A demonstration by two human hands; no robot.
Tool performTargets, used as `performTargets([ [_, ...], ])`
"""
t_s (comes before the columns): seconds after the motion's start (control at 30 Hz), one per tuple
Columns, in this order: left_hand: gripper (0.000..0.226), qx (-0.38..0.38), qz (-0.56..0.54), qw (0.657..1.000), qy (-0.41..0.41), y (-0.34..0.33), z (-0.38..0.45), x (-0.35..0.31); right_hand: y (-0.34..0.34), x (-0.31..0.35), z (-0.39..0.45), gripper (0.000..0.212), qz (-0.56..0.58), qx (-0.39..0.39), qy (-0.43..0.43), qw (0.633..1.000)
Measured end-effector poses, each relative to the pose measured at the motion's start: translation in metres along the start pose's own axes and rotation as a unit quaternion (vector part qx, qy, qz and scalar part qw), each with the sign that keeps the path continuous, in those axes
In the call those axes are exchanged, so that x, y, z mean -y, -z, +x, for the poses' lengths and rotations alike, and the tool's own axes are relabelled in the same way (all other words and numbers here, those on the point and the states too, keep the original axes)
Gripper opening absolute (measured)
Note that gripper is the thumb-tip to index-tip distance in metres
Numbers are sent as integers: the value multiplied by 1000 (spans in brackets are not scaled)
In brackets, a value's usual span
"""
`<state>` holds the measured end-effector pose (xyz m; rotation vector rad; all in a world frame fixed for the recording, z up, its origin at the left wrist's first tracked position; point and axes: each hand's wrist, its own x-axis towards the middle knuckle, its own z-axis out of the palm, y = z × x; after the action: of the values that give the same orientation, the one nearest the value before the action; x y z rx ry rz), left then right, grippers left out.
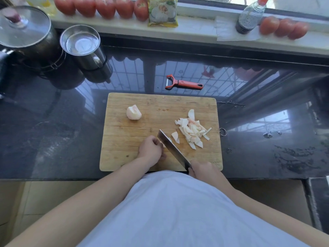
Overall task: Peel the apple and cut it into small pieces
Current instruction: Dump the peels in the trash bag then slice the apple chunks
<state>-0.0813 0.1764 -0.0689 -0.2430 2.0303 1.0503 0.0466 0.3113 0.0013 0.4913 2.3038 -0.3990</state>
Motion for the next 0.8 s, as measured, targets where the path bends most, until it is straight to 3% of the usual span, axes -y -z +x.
performTargets([
  [0.37, 16, -1, 29, 999, -16, 1, -3, -4, 2, 5, 9, 17, -2, 46, 10, 999],
  [0.57, 15, 5, 23, 1000, -11, 3, -4, -3, -1, 27, 40, 15, 76, -76, 19, 994],
  [0.7, 9, 8, 32, 998, -61, 4, -7, 0, -10, 7, 30, 18, 88, -81, 11, 993],
  [0.8, 11, 19, 134, 985, -103, 4, -2, 4, -16, -10, 20, 21, 78, -69, -9, 995],
])
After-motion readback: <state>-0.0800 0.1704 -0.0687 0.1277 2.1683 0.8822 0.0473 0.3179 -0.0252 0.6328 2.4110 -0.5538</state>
